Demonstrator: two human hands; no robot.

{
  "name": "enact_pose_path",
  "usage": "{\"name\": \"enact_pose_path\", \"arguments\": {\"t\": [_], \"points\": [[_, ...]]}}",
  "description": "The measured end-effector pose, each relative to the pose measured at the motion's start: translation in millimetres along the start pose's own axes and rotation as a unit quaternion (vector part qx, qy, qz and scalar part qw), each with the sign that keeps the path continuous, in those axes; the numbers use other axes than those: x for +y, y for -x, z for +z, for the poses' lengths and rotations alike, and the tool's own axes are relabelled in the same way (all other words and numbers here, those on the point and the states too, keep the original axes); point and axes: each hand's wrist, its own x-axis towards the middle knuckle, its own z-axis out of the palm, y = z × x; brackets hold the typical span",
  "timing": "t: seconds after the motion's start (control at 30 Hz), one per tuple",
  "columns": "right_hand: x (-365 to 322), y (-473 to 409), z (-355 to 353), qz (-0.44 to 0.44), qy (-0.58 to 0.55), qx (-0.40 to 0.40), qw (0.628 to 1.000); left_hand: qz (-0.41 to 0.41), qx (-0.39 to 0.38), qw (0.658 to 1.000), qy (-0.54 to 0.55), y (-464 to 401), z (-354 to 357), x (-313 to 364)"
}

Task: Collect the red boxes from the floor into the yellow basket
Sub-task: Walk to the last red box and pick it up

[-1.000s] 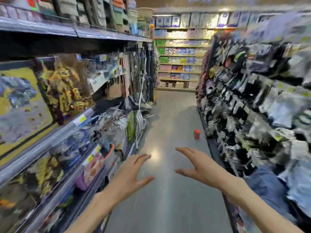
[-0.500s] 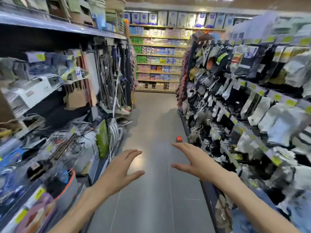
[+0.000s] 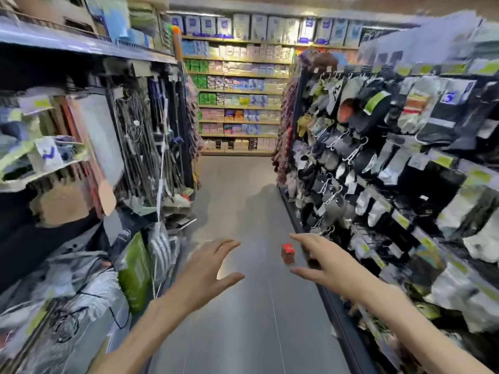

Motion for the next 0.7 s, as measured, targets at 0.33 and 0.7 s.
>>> {"name": "enact_pose_path", "arguments": {"t": [0.33, 0.7], "points": [[137, -256, 38, 0.033, -0.004, 0.004, 0.999, 0.015, -0.034, 0.999, -0.006, -242, 47, -189], [272, -509, 57, 0.07, 0.016, 0.024, 0.997, 0.046, -0.055, 0.997, 0.038, -501, 93, -354]]}}
